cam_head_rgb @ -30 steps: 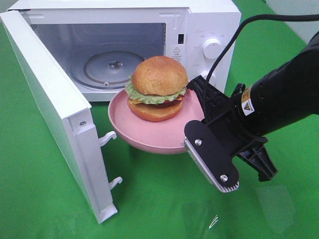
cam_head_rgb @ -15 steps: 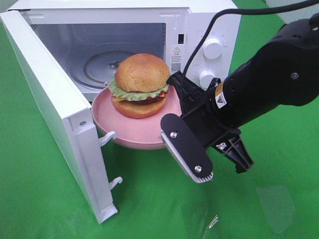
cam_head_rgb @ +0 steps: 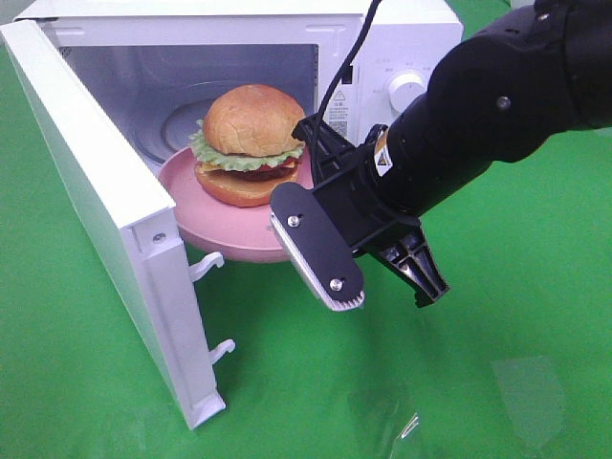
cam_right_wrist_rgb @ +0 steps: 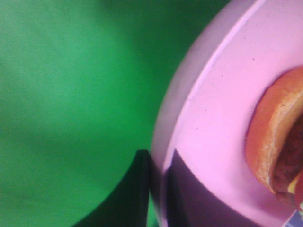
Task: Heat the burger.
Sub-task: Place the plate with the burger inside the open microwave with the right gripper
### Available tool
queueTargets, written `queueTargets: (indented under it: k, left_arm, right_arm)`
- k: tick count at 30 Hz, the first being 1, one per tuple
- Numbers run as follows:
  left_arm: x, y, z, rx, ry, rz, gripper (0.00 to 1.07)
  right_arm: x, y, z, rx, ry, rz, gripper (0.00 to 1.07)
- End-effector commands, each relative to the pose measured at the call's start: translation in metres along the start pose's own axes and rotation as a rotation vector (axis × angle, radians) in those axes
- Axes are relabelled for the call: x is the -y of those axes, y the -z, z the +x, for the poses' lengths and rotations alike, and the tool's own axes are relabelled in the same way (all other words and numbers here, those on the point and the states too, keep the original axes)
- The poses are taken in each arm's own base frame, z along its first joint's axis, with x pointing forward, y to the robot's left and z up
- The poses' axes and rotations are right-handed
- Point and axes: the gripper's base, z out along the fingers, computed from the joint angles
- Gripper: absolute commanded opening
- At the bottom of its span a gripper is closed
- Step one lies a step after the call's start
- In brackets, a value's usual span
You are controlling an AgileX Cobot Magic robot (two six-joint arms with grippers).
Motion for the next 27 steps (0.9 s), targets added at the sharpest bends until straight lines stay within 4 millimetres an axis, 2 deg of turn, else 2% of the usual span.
queueTargets:
  k: [1,12,27]
  left_arm:
    - [0.001,0.003,0.001,0.024,0.003,0.004,1.00]
    - [0.001,0.003,0.001,0.024,0.003,0.004,1.00]
    - [0.001,0.003,0.001,0.024,0.003,0.004,1.00]
  right_arm:
    - [0.011,0.005,0.001,0.001,-0.003,0.049,0.00]
    - [0.027,0.011,0.001,0.005,-0.003,0.071,0.00]
    - [0.043,-0.007,0.003,0.024,0.001,0.079,0.00]
